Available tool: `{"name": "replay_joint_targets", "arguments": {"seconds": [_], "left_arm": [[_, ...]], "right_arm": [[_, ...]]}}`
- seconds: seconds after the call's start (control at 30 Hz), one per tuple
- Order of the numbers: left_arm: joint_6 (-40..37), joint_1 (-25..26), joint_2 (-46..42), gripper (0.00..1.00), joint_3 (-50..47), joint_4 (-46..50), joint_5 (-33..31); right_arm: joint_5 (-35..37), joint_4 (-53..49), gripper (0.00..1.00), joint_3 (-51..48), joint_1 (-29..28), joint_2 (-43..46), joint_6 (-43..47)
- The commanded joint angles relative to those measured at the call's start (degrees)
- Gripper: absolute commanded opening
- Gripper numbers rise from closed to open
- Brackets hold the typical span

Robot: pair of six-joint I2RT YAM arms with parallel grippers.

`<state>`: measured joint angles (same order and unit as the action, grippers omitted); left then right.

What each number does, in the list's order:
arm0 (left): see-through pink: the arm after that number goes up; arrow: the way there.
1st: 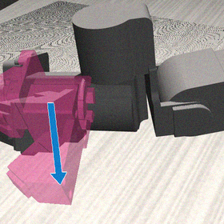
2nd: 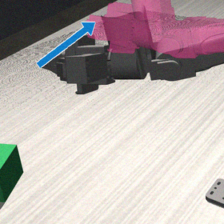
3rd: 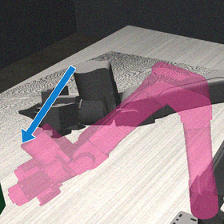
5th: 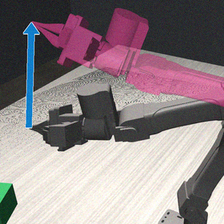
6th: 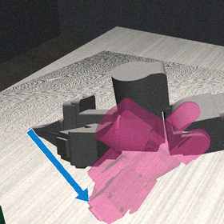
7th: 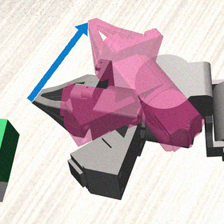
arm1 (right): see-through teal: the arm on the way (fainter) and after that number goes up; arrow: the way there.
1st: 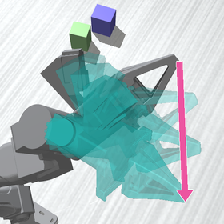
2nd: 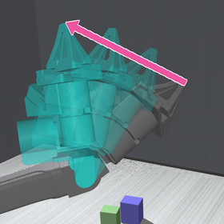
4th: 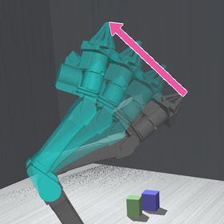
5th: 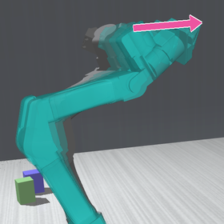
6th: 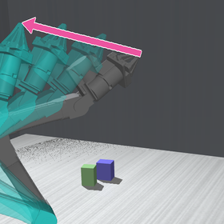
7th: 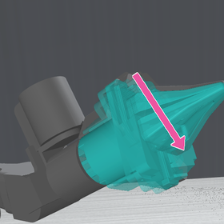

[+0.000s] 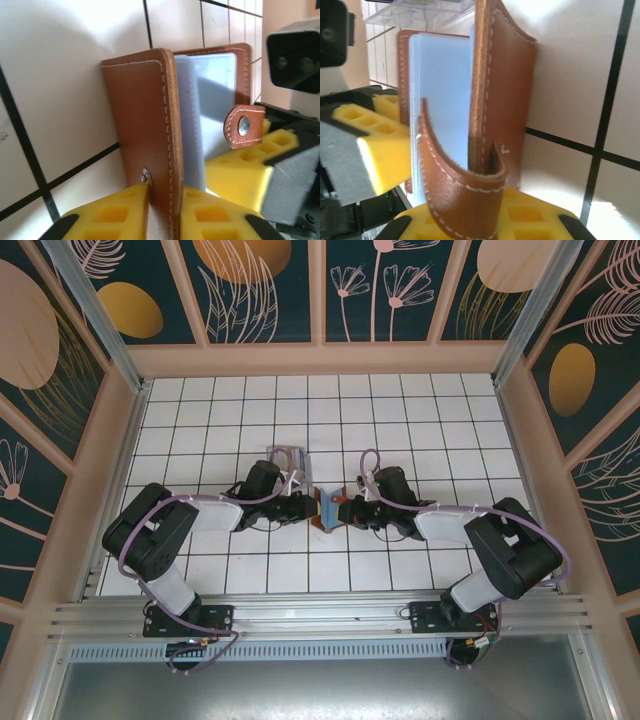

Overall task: Put the credit cards into the card holder
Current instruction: Open the card holder at the center of the table.

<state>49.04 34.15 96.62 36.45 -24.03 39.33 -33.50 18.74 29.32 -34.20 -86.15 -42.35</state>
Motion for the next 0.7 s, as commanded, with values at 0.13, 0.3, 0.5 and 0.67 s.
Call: {"name": "replay_joint_targets", "arguments": {"seconds": [0.13,0.3,0.5,0.67], "left_arm": [[2.9,0.1,-3.5,0.38,-1.8,-8.0,3.1],[3.8,0.1,-2.6,0.5,-1.5,-9.7,4.5],[3.3,0.1,-1.4,0.33,-1.1,-9.1,4.2],[2.9,0.1,-1.1,0.11,-1.0,-8.9,4.0]], "right_arm": [[0.4,-0.3,0.08,0.5,-0.2,0.2,0.5],[0.6,-1.4,0.07,1.2,-0.3,0.7,1.1],[1.3,-2.6,0.06,1.0,-0.3,2.1,1.6],[1.2,-2.0,0.06,0.2,-0.2,2.4,1.2]]}}
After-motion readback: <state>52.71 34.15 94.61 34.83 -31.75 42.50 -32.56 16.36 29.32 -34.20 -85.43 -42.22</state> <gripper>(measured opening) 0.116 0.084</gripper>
